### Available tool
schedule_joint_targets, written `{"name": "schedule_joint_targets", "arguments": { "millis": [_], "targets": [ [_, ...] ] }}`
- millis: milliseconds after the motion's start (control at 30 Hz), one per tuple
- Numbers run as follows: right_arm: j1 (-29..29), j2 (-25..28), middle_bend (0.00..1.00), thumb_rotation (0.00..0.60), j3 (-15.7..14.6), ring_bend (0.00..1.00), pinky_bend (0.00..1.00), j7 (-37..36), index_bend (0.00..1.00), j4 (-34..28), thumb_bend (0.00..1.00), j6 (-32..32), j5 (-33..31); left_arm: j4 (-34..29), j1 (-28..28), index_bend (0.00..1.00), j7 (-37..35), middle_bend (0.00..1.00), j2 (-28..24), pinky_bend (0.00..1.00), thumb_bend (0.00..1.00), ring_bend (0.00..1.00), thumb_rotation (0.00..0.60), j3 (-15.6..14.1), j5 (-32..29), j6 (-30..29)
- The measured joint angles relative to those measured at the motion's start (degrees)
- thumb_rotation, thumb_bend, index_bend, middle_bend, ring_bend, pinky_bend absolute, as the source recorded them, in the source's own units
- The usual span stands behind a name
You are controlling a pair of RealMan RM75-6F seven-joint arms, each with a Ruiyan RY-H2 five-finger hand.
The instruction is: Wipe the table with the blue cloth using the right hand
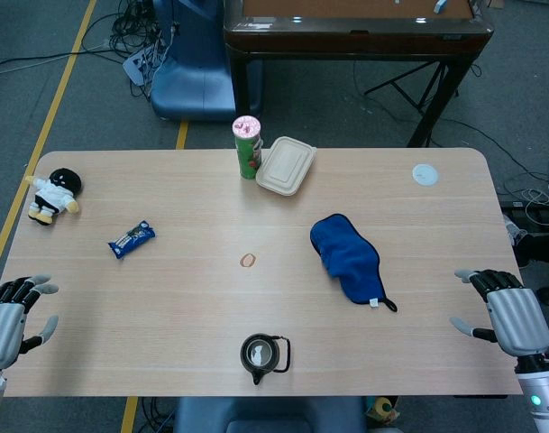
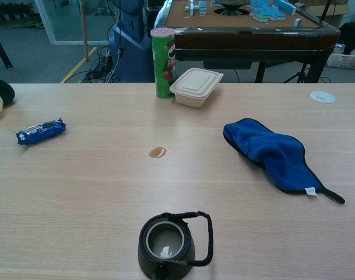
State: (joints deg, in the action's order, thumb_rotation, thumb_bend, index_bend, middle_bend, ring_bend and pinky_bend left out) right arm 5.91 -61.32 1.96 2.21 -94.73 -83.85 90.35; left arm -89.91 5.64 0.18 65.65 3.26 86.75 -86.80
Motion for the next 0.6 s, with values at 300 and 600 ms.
{"name": "schedule_joint_targets", "arguments": {
  "millis": [300,600],
  "targets": [
    [0.02,0.54,0.39,0.600,0.07,0.30,0.29,0.52,0.30,-0.65,0.01,0.15,-0.37,0.21,0.29,0.35,-0.16,0.24,0.07,0.17,0.29,0.19,0.600,0.05,0.09,0.27],
    [1.34,0.93,0.39,0.600,0.58,0.30,0.29,2.14,0.30,-1.53,0.01,3.02,-2.05,0.14,0.29,0.35,-0.27,0.24,-0.08,0.17,0.29,0.19,0.600,0.13,-0.04,0.17]
  ]
}}
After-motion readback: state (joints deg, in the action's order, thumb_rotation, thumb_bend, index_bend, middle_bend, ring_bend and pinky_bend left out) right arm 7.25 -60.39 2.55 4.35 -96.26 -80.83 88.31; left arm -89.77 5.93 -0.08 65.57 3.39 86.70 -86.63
